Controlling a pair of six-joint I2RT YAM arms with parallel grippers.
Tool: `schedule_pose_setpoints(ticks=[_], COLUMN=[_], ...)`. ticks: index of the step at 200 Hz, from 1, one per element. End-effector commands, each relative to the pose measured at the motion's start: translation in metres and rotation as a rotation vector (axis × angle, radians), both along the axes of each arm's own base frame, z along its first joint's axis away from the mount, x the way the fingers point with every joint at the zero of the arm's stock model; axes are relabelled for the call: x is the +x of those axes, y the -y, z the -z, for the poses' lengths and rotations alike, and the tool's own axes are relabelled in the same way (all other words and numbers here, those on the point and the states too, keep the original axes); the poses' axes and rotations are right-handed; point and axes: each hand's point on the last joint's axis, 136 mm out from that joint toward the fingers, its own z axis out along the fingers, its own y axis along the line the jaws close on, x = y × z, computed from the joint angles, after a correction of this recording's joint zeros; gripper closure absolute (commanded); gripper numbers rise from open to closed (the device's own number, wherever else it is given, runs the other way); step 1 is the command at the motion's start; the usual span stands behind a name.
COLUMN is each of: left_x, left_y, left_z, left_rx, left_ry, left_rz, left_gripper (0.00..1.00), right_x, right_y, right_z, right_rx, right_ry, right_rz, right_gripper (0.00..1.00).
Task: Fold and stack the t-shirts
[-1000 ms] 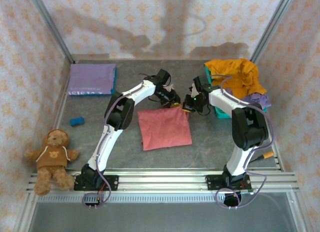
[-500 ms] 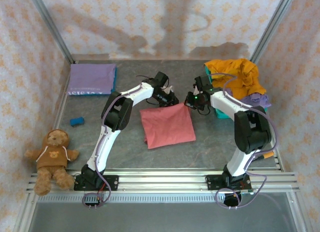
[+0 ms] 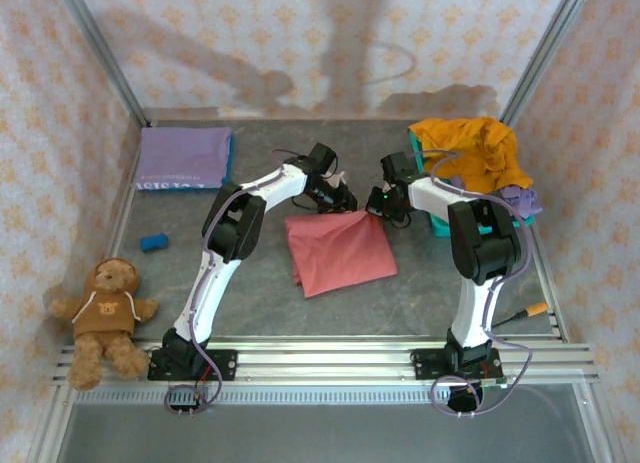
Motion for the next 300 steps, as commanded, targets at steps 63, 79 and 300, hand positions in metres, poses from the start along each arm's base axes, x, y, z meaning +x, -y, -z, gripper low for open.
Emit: schedule_pose_setpoints(ticks=[63, 79, 300], left_x=[0.010, -0.015, -0.171], left_y=[-0.109, -0.120, -0.129], left_z=[-0.101, -0.101, -0.012], left_rx=[0.223, 0.233, 0.234], left_ry=[0.149, 0.144, -0.103], left_rz=[-0.154, -0.175, -0.191], left_gripper=[0.55, 0.51, 0.42], right_x=[-0.022, -0.028, -0.065], right_y=[0.031, 0.031, 0.019], right_z=[0.024, 0.027, 0.047], right_rx=[-0.152, -0.136, -0.114], right_ry=[-0.133, -0.162, -0.238], right_rz=[0.050, 0.073, 0.056], right_gripper=[1.00, 1.00, 1.00])
